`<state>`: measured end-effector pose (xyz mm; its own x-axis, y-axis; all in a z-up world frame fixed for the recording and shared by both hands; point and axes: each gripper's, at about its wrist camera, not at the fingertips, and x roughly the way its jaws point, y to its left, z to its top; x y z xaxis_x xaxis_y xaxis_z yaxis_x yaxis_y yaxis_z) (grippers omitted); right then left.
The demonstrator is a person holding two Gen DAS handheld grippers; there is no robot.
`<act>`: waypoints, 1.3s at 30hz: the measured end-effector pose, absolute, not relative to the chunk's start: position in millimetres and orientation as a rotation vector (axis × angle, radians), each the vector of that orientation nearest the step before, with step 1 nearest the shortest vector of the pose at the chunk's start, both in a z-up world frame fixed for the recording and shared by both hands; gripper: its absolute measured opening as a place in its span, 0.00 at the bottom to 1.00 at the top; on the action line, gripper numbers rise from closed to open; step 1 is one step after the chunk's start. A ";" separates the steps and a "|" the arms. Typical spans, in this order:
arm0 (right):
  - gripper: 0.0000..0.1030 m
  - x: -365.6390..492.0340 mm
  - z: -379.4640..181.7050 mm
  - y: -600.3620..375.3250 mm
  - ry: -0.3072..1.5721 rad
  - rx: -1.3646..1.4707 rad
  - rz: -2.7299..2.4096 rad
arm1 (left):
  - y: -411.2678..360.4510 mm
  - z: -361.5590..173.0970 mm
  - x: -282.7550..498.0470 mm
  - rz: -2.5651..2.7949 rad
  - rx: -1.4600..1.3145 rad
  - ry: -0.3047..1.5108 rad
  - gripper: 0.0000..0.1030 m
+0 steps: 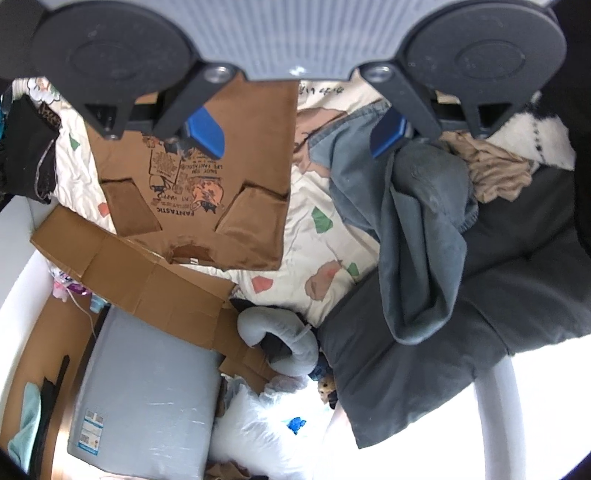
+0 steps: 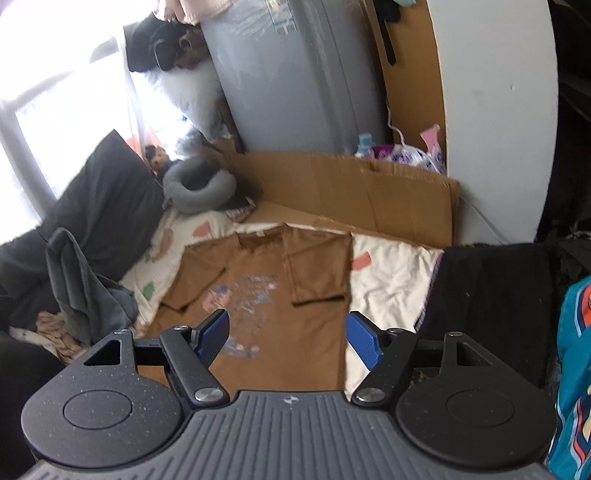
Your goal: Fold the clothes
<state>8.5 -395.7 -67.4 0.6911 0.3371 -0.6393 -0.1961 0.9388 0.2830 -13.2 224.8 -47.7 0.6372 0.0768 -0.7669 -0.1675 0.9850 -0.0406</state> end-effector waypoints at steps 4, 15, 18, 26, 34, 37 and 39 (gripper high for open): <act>0.73 4.3 -98.3 -395.9 0.786 0.199 0.280 | 224.3 -75.2 -14.4 0.141 -0.109 0.883 0.85; 0.71 0.3 -197.4 -385.2 0.925 0.207 0.269 | 226.1 -168.0 -24.9 0.154 -0.181 0.948 0.76; 0.55 2.2 -220.7 -383.9 0.981 0.235 0.287 | 223.8 -193.6 -27.7 0.152 -0.198 0.963 0.72; 0.51 9.2 -266.0 -379.8 1.063 0.237 0.279 | 215.8 -259.9 -25.2 0.141 -0.202 1.054 0.61; 0.39 15.9 -316.0 -380.5 1.158 0.240 0.224 | 229.0 -314.8 -22.5 0.226 -0.191 1.153 0.37; 0.36 16.2 -332.7 -380.8 1.193 0.240 0.191 | 232.3 -331.9 -23.3 0.250 -0.198 1.179 0.31; 0.36 16.1 -341.4 -381.1 1.211 0.236 0.173 | 232.8 -341.4 -23.5 0.256 -0.208 1.191 0.28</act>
